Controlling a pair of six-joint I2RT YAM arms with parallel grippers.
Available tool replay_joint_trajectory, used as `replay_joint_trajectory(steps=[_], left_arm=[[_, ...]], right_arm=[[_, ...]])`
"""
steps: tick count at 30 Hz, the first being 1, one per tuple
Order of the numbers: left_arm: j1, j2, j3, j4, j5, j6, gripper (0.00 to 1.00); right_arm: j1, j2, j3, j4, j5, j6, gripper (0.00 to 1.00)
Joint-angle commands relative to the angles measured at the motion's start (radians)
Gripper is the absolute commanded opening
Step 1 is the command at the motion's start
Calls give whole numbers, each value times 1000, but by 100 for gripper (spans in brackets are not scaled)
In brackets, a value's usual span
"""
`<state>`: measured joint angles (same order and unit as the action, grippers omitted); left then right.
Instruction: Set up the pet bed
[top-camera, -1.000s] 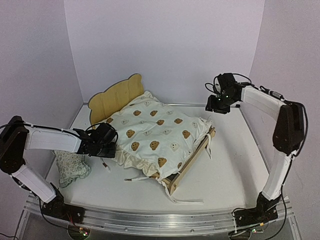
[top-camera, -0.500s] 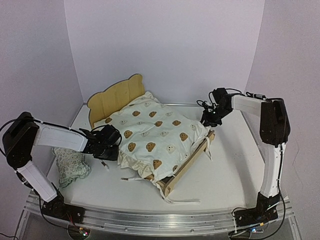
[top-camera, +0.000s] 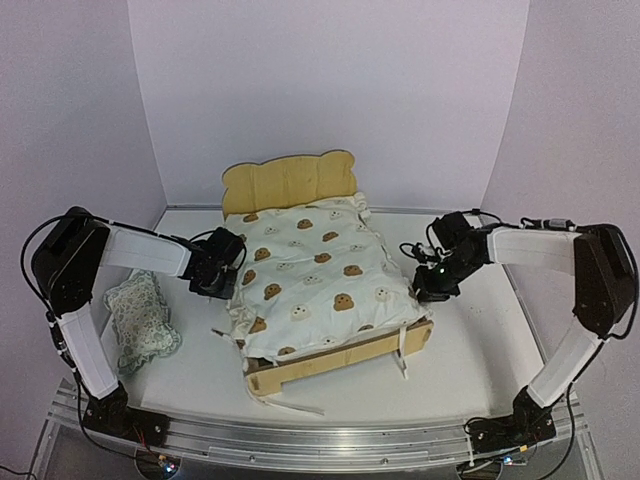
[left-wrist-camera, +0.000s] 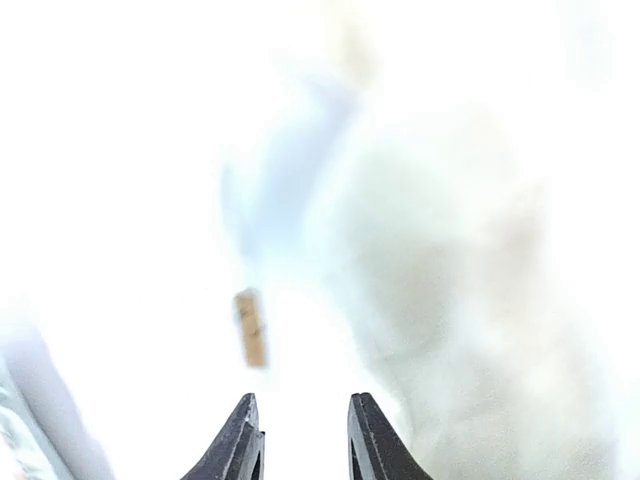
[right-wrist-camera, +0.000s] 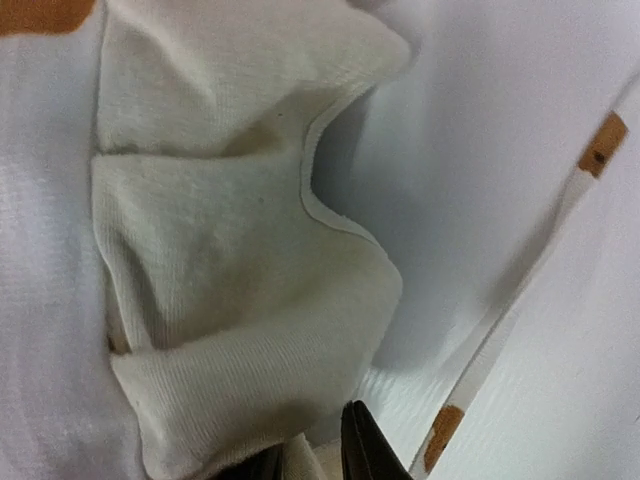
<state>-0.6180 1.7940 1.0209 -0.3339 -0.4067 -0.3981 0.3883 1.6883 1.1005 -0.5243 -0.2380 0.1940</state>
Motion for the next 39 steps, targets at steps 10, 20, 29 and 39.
replay_joint_trajectory(steps=[10, 20, 29, 39], left_arm=[[94, 125, 150, 269, 232, 302, 30], [159, 11, 141, 183, 97, 303, 38], [161, -61, 179, 63, -13, 254, 67], [161, -211, 135, -100, -4, 78, 78]], right_arm=[[523, -29, -19, 186, -35, 222, 25], [344, -326, -23, -26, 506, -103, 80], [135, -252, 187, 147, 408, -439, 97], [-76, 94, 577, 154, -19, -574, 97]])
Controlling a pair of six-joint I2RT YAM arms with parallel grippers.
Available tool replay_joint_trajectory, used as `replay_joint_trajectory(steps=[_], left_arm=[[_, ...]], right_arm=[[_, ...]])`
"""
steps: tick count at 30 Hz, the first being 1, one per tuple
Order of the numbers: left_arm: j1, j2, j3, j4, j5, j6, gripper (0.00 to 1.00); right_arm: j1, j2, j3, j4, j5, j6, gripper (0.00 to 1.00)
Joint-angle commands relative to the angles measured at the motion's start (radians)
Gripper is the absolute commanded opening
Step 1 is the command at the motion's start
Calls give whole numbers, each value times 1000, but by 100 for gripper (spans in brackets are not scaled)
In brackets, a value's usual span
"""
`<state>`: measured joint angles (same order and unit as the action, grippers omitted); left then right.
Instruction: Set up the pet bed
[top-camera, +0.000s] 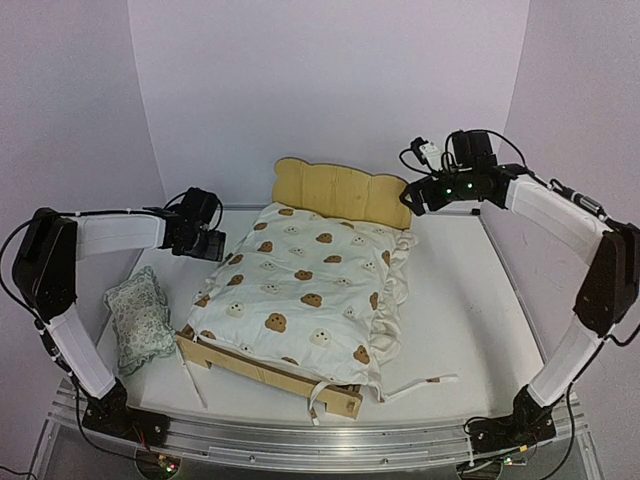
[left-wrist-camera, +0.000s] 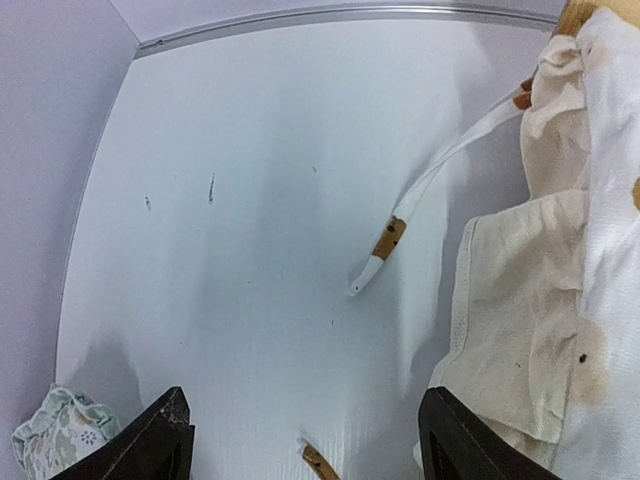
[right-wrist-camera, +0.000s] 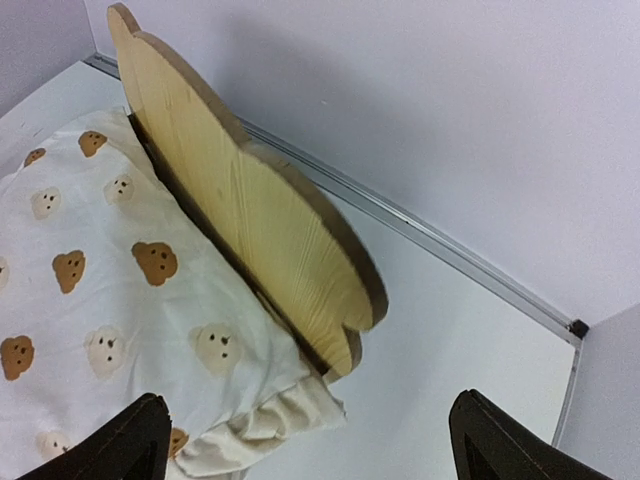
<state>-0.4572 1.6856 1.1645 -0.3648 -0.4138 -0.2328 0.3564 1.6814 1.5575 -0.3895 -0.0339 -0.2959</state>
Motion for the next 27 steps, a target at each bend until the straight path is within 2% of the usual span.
replay_joint_trajectory(steps=[1, 5, 13, 15, 20, 23, 27], left_arm=[[0, -119, -15, -79, 12, -99, 78], [-2, -192, -42, -123, 45, -145, 78], [-28, -357, -93, -218, 129, -210, 76], [-37, -378, -99, -239, 136, -218, 75], [-63, -420, -102, -273, 152, -233, 74], [-83, -439, -100, -282, 158, -240, 73], [-105, -435, -76, -310, 154, -248, 73]], right_arm=[[-58, 132, 150, 18, -261, -85, 97], [-106, 240, 252, 13, -433, -63, 89], [-120, 380, 413, -59, -609, -61, 59], [-120, 383, 414, -64, -615, -67, 51], [-123, 373, 386, -65, -564, -95, 22], [-131, 364, 364, -64, -522, -103, 13], [-153, 342, 326, -60, -425, -98, 5]])
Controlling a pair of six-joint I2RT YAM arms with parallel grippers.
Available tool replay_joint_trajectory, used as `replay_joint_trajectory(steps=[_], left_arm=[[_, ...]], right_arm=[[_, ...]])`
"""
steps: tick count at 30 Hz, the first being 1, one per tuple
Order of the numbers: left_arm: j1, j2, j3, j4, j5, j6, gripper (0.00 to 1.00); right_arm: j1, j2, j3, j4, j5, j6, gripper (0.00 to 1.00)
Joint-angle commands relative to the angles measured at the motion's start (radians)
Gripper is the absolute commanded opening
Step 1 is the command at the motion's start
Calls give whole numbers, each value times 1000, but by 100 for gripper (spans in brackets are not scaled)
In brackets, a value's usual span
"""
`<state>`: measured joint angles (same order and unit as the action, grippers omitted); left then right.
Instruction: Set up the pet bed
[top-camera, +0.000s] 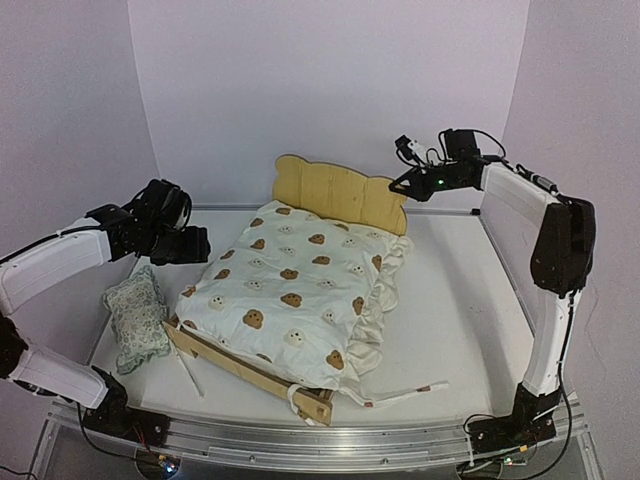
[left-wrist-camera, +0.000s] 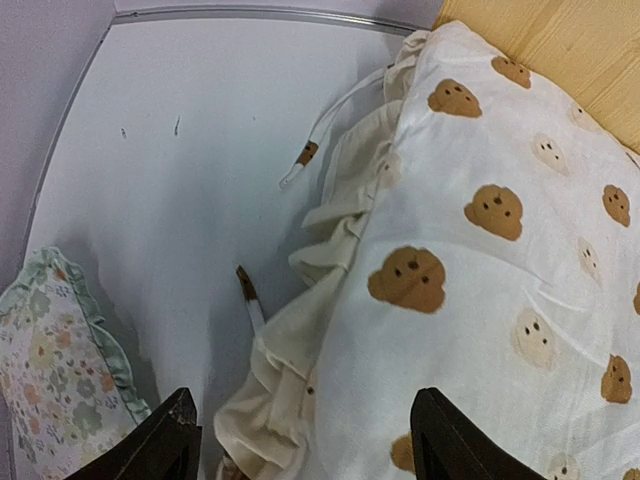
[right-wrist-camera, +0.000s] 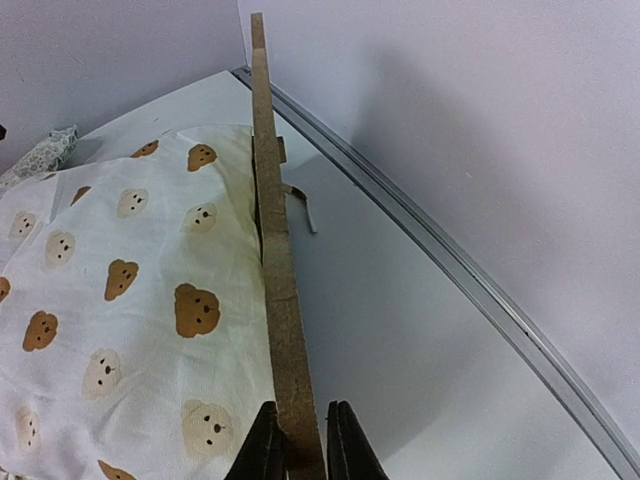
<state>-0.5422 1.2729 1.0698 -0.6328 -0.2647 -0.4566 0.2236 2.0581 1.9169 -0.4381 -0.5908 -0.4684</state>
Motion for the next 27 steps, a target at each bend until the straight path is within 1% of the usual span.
replay_joint_trajectory(steps=[1, 4, 9, 12, 15, 18, 20, 22, 25, 27], left_arm=[[-27, -19, 27, -51, -1, -26, 72], [-49, -5, 52, -68, -19, -31, 72], [-73, 16, 84, -97, -57, -57, 69], [-85, 16, 90, -112, -68, -80, 66], [-93, 9, 90, -131, -80, -107, 63], [-96, -1, 79, -166, -98, -141, 63], [-96, -12, 53, -176, -96, -168, 61], [-97, -27, 0, -152, -74, -186, 60], [-97, -48, -85, -95, -45, -205, 57], [-97, -53, -128, -46, -27, -207, 55]], right_arm=[[-31, -39, -43, -11, 165, 83, 3], [-60, -75, -94, -11, 265, 98, 0], [-74, -178, -236, 0, 474, 74, 0], [-79, -240, -324, 11, 593, 75, 0], [-84, -307, -416, 15, 703, 101, 0], [-84, -413, -542, 15, 791, 163, 0], [-84, -489, -626, 15, 827, 211, 0], [-83, -580, -716, 5, 849, 267, 0], [-84, -710, -826, -32, 830, 349, 0], [-83, -782, -870, -75, 788, 393, 0]])
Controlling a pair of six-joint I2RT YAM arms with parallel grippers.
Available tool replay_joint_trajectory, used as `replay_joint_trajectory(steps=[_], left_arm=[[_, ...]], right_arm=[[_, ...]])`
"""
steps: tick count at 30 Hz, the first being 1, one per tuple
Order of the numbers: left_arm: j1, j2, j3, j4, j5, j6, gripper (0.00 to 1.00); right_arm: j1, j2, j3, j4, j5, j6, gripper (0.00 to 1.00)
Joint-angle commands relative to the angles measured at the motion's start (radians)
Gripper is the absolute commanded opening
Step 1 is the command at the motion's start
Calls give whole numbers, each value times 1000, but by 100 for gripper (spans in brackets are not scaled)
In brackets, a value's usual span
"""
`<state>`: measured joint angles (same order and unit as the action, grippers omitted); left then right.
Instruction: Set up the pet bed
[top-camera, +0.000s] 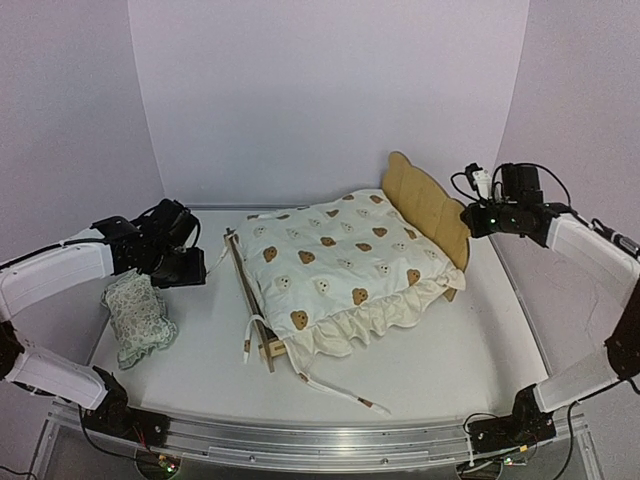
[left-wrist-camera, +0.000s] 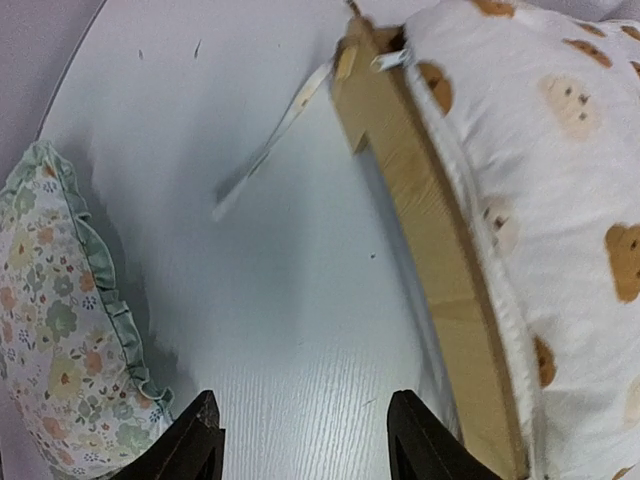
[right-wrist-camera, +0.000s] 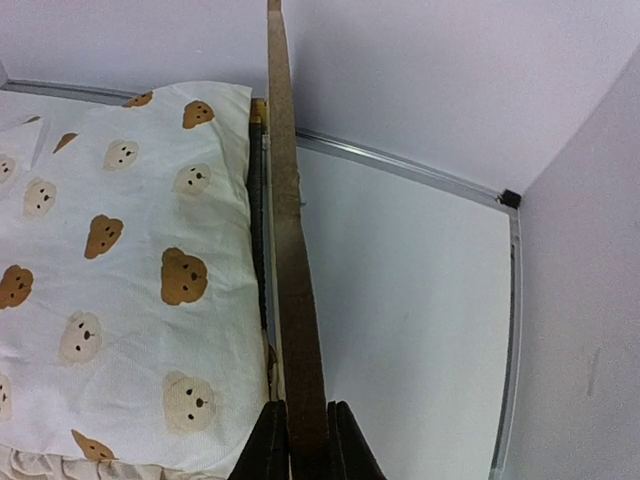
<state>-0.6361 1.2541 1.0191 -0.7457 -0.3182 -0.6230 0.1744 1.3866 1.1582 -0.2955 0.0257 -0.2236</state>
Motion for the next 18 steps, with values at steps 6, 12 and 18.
replay_joint_trajectory(steps=[6, 12, 18], left_arm=[[-4, 12, -155, 286, 138, 10, 53], [-5, 138, -154, 416, 211, 39, 52], [-5, 200, -140, 454, 227, 51, 51]], right_arm=[[-33, -303, -192, -352, -72, 345, 0], [-33, -466, -252, -394, -327, 545, 0], [-34, -515, -249, -464, -237, 559, 15]])
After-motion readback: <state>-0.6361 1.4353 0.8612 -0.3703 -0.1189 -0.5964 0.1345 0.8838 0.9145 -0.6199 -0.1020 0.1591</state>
